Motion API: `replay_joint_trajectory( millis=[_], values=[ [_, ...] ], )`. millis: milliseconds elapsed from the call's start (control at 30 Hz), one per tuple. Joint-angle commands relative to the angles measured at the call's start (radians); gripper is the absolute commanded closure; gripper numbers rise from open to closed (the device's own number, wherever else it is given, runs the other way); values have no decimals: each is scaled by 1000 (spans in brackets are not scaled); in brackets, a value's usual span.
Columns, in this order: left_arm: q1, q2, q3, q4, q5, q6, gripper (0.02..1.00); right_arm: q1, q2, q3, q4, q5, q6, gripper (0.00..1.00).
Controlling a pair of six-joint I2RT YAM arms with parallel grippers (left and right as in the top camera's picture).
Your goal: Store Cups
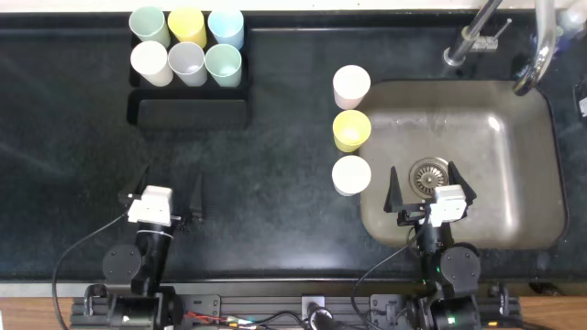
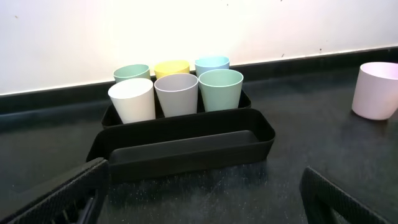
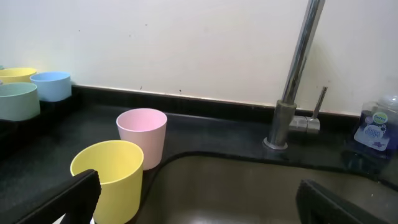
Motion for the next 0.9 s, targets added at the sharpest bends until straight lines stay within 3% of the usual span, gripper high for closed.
replay_joint_trajectory(
  millis=[33,633,800,900],
  values=[
    [-8,-12,-2,-2,10,-3,18,-6,-9,-13,5,8,0,5],
    [-24,-11,-1,12,14,-29,23,-6,-9,-13,5,8,0,3],
    [-19,225,37,330,13,-270,18,-6,-9,-13,5,8,0,7],
    [-44,495,169,475,84,-344,18,-6,-9,-13,5,8,0,5]
  ],
)
